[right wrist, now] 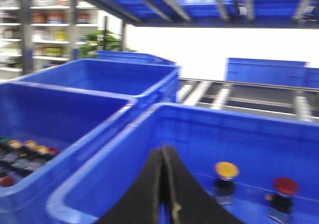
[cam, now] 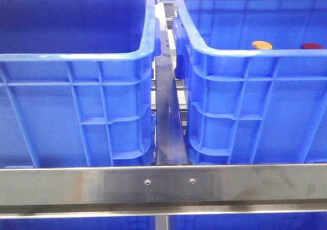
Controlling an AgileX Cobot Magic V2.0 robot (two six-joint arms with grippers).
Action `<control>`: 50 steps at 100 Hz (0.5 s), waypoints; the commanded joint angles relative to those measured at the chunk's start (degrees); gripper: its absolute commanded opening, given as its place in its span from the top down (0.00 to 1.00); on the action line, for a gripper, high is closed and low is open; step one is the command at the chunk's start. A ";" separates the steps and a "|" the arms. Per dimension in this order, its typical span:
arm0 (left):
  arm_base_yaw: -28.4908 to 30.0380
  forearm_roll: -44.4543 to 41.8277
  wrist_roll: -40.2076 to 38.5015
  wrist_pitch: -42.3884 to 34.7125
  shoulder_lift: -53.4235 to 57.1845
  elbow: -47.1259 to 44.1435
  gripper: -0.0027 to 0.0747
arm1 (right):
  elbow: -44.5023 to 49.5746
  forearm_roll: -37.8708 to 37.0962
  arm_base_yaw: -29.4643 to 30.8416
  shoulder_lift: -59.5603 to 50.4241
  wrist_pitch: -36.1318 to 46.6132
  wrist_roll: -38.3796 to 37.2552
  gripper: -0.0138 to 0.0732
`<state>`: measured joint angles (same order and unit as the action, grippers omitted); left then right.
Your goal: Pick red and yellow buttons and place in box
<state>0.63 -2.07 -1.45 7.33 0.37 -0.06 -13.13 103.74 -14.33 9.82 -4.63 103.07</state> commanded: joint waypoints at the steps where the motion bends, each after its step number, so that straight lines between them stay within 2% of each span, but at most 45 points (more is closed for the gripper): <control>1: 0.02 0.41 -0.53 -4.82 1.76 -3.00 0.99 | -1.58 6.15 0.11 -0.21 2.58 -0.12 0.88; 8: 0.02 0.41 -0.53 -4.82 1.76 -3.00 0.99 | -1.58 4.06 0.67 -0.37 2.58 -0.27 0.88; 13: 0.02 0.41 -0.53 -4.82 1.76 -3.00 0.99 | -1.58 -0.68 1.20 -0.37 2.18 -2.00 0.88; 20: 0.02 0.41 -0.53 -4.82 1.76 -3.00 0.99 | -1.58 -9.08 2.07 -0.37 1.73 -9.11 0.88; 38: 0.02 0.41 -0.53 -4.82 1.76 -3.00 0.99 | -1.45 -35.31 6.06 -0.37 0.27 -38.51 0.88; 50: 0.02 0.41 -0.53 -4.82 1.76 -3.00 0.99 | -1.01 -53.13 10.57 -0.37 -3.61 -58.13 0.88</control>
<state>0.63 -2.07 -1.45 7.33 0.37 -0.06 -12.99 62.43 -6.49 9.12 -6.32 59.16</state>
